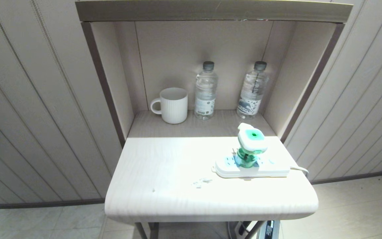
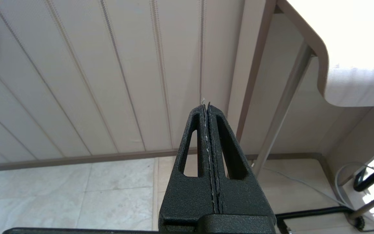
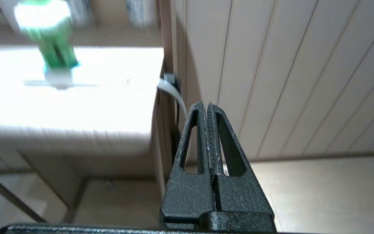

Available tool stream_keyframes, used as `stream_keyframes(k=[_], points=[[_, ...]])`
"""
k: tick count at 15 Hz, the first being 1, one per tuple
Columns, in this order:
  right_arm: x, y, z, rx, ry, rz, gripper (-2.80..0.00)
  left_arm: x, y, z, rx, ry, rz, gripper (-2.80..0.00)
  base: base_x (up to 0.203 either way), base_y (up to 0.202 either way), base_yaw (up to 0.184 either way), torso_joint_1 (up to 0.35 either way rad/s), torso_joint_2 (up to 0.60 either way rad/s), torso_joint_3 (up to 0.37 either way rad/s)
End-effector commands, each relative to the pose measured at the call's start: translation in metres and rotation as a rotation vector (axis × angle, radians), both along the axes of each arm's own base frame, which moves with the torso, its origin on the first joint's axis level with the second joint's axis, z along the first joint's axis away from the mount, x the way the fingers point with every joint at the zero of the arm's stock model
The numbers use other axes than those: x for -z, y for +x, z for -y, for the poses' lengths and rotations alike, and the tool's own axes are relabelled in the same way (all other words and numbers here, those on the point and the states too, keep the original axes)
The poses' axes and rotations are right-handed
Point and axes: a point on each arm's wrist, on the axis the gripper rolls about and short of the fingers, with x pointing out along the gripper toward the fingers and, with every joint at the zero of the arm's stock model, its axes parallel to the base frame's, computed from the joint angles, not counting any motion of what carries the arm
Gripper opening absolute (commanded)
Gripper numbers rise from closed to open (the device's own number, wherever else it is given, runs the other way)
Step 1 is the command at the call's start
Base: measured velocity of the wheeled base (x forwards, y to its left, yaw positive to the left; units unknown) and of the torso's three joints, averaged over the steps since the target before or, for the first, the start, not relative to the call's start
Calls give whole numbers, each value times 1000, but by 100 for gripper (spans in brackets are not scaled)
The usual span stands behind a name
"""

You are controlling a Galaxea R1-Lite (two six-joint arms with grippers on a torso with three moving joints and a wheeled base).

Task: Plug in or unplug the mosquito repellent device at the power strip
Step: Pick up the mosquito repellent liquid

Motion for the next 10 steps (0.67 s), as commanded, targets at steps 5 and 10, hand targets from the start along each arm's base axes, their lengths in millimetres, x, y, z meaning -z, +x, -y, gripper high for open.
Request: stream_keyframes(k=[5, 10], points=[[-145, 64, 1, 12, 91, 58, -280, 0, 0, 0, 0, 1, -1, -280, 0, 0, 0, 0, 0, 0], [-185, 104, -1, -39, 128, 60, -280, 0, 0, 0, 2, 0, -1, -280, 0, 0, 0, 0, 0, 0]])
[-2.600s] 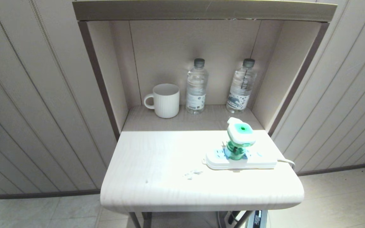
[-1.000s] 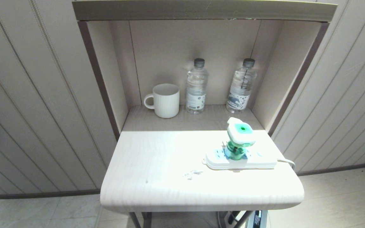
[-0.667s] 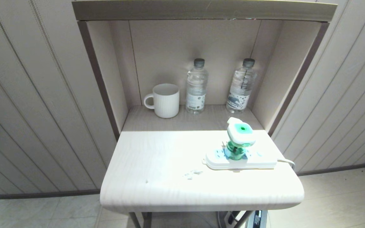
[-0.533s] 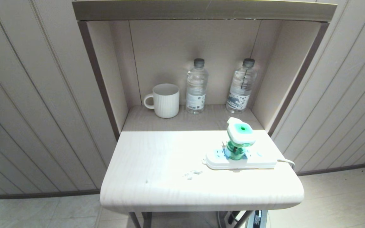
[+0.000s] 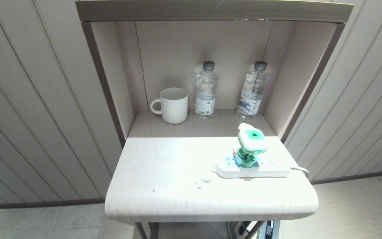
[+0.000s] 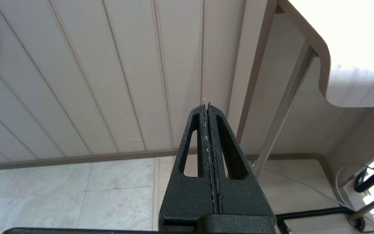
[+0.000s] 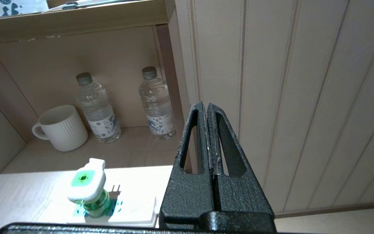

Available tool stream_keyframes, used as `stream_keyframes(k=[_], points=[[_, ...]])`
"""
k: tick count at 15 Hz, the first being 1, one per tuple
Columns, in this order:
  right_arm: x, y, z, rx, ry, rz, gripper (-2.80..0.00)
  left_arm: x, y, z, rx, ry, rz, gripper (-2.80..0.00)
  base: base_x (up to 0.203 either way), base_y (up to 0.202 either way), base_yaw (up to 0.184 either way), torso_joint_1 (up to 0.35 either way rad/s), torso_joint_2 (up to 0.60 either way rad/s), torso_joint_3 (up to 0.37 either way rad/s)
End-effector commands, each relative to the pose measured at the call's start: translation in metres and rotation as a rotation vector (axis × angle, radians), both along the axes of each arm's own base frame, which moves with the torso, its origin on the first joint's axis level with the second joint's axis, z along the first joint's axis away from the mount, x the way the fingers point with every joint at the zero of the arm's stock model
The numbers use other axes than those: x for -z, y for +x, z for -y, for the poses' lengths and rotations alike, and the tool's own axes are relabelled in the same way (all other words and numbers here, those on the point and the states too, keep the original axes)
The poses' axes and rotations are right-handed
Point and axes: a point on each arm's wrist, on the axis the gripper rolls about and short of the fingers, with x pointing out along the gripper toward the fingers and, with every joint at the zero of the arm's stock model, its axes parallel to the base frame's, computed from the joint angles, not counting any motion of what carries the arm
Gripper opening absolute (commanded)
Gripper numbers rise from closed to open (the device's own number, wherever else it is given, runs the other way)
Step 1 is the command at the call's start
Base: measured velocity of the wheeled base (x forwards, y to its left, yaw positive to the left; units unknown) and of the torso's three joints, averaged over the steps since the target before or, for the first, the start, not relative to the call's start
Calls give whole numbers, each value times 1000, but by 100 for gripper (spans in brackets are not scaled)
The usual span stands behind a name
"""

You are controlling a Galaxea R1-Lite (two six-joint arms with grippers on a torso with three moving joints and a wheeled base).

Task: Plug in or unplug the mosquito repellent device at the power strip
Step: Pick up the mosquito repellent liquid

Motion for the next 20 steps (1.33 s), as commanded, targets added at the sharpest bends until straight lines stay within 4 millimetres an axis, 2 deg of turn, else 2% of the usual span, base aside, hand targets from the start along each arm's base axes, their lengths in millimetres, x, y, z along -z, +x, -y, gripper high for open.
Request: stream_keyframes(k=[1, 4, 7, 10, 12, 14, 17, 20], points=[[-9, 35, -2, -16, 5, -63, -280, 0, 0, 0, 0, 0, -2, -280, 0, 0, 0, 0, 0, 0], [-19, 53, -13, -30, 27, -77, -280, 0, 0, 0, 0, 0, -2, -280, 0, 0, 0, 0, 0, 0], [-22, 70, -41, 12, 67, -115, -280, 0, 0, 0, 0, 0, -2, -280, 0, 0, 0, 0, 0, 0], [-19, 64, -72, 25, 79, -94, -280, 0, 0, 0, -1, -1, -2, -280, 0, 0, 0, 0, 0, 0], [12, 72, -87, 62, 41, -126, -280, 0, 0, 0, -1, -1, -2, -280, 0, 0, 0, 0, 0, 0], [36, 89, -106, 92, 46, -107, -280, 0, 0, 0, 0, 0, -2, -280, 0, 0, 0, 0, 0, 0], [52, 105, -128, 131, 66, -74, -280, 0, 0, 0, 0, 0, -2, -280, 0, 0, 0, 0, 0, 0], [66, 114, -138, 150, 51, -88, -280, 0, 0, 0, 0, -1, -2, -280, 0, 0, 0, 0, 0, 0]])
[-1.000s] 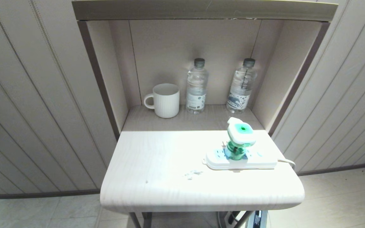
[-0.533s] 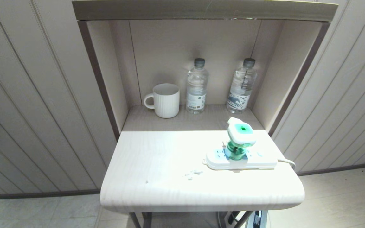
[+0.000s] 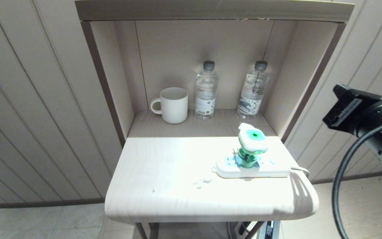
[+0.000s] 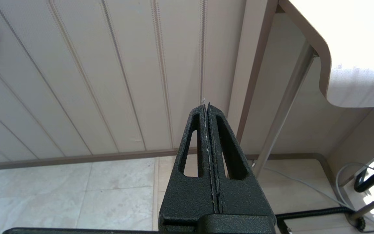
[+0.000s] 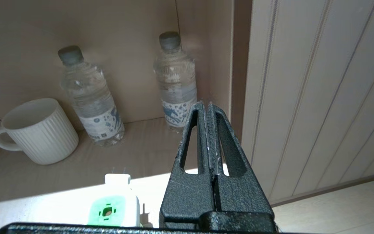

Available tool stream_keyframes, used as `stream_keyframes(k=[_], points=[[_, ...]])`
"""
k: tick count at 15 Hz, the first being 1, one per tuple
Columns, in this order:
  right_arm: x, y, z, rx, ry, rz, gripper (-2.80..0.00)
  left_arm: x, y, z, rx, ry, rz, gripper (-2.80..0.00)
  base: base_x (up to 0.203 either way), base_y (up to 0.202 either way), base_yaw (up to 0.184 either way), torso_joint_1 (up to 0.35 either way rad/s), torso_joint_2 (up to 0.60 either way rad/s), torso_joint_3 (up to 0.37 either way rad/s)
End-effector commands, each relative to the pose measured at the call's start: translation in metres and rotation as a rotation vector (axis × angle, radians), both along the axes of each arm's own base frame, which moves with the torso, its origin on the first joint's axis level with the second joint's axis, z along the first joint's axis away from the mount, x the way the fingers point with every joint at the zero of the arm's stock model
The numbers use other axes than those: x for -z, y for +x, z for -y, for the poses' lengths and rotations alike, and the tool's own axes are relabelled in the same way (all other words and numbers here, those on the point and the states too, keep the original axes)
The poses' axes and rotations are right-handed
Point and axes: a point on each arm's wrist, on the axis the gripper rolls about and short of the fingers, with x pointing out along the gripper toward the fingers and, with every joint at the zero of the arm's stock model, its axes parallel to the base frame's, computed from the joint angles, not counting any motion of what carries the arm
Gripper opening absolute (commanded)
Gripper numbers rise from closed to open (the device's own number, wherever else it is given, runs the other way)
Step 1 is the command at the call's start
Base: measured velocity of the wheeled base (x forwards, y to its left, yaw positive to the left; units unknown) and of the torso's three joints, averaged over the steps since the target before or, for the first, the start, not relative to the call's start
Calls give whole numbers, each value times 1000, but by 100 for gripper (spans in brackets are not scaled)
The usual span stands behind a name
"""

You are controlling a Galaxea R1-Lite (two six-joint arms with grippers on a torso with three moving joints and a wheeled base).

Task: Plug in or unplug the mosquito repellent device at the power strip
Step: Pick up the mosquito repellent liquid

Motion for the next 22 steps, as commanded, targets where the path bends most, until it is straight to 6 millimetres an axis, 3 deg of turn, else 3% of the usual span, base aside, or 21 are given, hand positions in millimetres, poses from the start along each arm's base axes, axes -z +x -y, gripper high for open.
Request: stream_keyframes(k=[1, 2, 3, 7, 12, 16, 22], points=[[20, 15, -16, 9, -41, -39, -280, 0, 0, 0, 0, 1, -2, -280, 0, 0, 0, 0, 0, 0], [26, 19, -21, 12, -47, -46, -280, 0, 0, 0, 0, 0, -2, -280, 0, 0, 0, 0, 0, 0], [26, 19, -22, 25, -41, -45, 0, 0, 0, 0, 0, 1, -2, -280, 0, 0, 0, 0, 0, 0], [18, 16, -22, 23, -48, -29, 0, 0, 0, 0, 0, 0, -2, -280, 0, 0, 0, 0, 0, 0], [36, 34, -44, 25, -52, -36, 0, 0, 0, 0, 1, 1, -2, -280, 0, 0, 0, 0, 0, 0], [36, 32, -52, 5, -58, -33, 0, 0, 0, 0, 0, 0, -2, -280, 0, 0, 0, 0, 0, 0], [52, 40, -65, -5, -110, -72, 0, 0, 0, 0, 0, -1, -2, -280, 0, 0, 0, 0, 0, 0]])
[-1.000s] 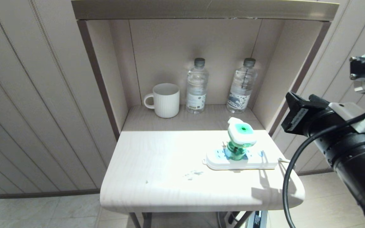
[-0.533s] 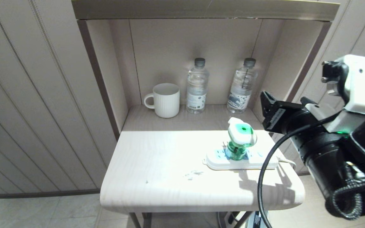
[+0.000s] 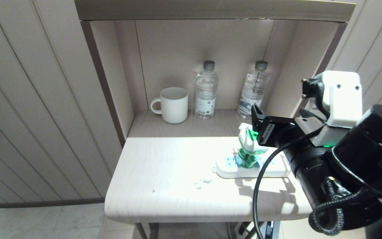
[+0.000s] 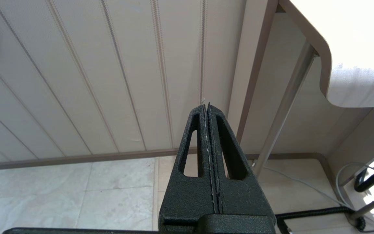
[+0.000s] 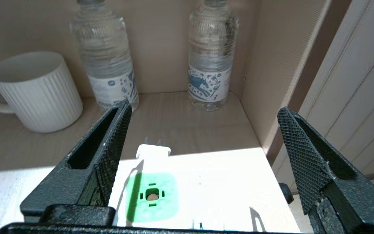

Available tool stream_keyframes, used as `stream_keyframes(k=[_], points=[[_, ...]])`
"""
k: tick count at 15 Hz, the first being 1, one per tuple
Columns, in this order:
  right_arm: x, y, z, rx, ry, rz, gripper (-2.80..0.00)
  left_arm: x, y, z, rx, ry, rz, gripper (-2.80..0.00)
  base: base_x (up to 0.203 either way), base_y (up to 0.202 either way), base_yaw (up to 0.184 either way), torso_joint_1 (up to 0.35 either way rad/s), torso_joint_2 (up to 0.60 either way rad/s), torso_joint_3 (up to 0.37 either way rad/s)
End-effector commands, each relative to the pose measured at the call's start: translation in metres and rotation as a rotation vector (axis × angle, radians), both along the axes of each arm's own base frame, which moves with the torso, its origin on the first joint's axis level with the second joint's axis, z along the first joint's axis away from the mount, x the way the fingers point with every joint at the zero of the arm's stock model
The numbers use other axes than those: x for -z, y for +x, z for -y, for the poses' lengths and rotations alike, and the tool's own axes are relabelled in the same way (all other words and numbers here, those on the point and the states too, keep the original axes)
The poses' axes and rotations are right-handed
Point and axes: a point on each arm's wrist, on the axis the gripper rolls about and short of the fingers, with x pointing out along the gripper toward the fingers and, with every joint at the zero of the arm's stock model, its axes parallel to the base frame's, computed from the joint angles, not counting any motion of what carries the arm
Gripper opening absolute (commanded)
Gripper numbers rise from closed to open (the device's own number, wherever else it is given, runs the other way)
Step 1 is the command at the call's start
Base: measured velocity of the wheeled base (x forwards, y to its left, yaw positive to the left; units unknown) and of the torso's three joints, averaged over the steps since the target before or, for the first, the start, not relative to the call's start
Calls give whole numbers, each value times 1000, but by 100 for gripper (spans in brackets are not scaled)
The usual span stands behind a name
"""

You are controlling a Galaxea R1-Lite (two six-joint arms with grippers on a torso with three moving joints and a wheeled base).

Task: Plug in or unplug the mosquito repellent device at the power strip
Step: Pick up the mosquito repellent liquid

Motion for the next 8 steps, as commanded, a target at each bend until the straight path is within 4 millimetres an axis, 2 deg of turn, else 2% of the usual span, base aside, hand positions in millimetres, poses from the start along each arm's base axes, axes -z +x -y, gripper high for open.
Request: stream_keyframes(k=[1, 8], points=[[8, 3, -5, 1, -22, -18, 0, 0, 0, 0, 0, 0, -2, -280, 0, 0, 0, 0, 0, 0], [16, 7, -10, 1, -42, -36, 0, 0, 0, 0, 1, 1, -2, -280, 0, 0, 0, 0, 0, 0]])
